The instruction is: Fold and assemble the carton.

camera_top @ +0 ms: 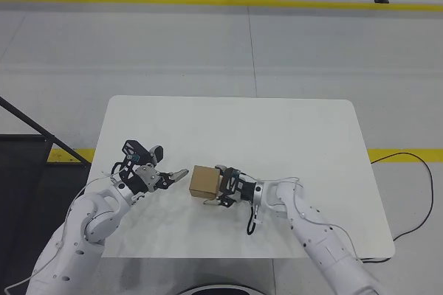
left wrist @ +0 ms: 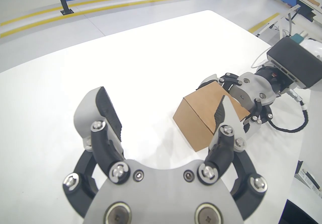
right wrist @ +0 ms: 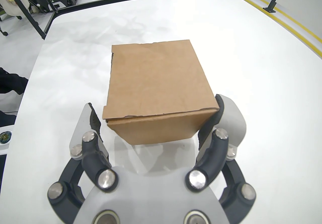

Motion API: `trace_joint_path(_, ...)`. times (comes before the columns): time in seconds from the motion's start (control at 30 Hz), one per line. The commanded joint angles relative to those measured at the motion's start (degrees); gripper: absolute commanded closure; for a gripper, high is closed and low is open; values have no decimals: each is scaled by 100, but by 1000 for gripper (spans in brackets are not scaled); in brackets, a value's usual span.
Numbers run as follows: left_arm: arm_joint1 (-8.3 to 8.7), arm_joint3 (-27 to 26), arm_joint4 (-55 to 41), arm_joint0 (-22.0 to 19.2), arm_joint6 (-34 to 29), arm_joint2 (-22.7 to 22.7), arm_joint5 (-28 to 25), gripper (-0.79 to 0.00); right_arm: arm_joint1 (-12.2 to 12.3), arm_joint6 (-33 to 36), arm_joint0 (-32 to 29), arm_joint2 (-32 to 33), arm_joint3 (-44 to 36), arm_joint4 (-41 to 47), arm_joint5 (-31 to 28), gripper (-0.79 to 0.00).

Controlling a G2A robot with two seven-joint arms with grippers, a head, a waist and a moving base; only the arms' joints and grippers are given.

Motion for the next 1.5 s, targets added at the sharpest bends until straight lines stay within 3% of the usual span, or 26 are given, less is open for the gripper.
trace_joint_path(0.0, 0, 0, 0, 0, 0, 0, 0, -785, -7, -53, 38, -12, 55, 38, 22, -785)
trace_joint_path(0.53, 0, 0, 0, 0, 0, 0, 0, -785, -89, -57, 311, -282, 267, 101, -3, -785)
trace_joint_path(0.7, 0, 0, 0, 0, 0, 0, 0, -785, -84, -53, 331, -304, 269, 85, -15, -585)
trace_joint_path(0.77, 0, 0, 0, 0, 0, 0, 0, -785, -81, -42, 327, -309, 259, 81, -5, -542)
trace_joint_path(0.83, 0, 0, 0, 0, 0, 0, 0, -785, -75, -41, 322, -307, 251, 82, -4, -413)
trace_joint_path(0.87, 0, 0, 0, 0, 0, 0, 0, -785, -72, -41, 319, -306, 247, 83, -5, -388)
trace_joint_path(1.2, 0, 0, 0, 0, 0, 0, 0, -785, 40, -161, 211, -112, -30, 20, -60, -379)
trace_joint_path(1.47, 0, 0, 0, 0, 0, 0, 0, -785, 256, -88, -101, 443, -570, 10, 39, -376)
